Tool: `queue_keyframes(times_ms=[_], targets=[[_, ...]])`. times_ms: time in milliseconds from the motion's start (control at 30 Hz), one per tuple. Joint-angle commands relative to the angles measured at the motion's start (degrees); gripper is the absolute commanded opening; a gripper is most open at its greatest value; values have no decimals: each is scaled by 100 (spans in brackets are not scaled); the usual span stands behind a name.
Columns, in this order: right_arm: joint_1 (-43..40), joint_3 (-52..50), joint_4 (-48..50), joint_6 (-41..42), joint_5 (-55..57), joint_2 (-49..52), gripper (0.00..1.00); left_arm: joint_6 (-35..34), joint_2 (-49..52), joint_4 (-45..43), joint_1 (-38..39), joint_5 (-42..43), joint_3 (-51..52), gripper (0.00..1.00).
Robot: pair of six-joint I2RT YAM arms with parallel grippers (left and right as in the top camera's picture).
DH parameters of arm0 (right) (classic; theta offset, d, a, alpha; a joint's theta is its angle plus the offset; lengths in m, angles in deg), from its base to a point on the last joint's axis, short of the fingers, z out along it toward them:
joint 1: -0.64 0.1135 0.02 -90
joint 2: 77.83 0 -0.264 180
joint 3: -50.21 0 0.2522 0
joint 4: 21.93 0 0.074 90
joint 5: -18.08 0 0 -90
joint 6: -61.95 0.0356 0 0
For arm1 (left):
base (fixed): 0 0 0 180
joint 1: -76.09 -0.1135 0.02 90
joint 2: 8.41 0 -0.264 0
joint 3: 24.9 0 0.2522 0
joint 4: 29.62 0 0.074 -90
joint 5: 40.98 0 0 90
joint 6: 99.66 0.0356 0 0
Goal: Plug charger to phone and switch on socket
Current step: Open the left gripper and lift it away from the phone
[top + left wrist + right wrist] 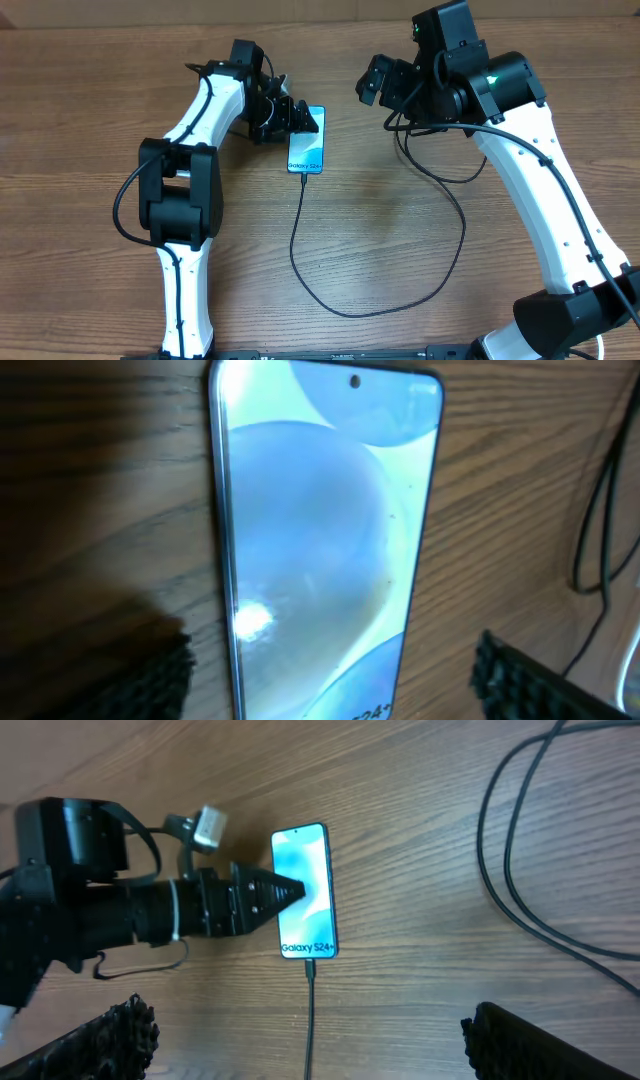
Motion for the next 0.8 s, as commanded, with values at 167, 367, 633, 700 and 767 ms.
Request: queue_keyframes(times_ms=[167, 367, 633, 700, 767], targets=[[-675, 138, -273, -24, 90, -9, 100, 20, 105, 1117, -291, -1648, -929, 100], [-1482, 138, -431, -61, 94, -9, 100, -210, -105, 2238, -372, -2933, -2730, 100], [-1873, 136, -527, -59, 455, -9, 100, -651, -728, 3036, -372, -3145, -4140, 100], [-1873, 136, -566, -61, 704, -9, 100, -699, -1021, 3226, -372, -3147, -4140, 100], [-1873, 136, -603, -61, 885, -9, 100, -756, -1246, 3423, -372, -3178, -4140, 100]])
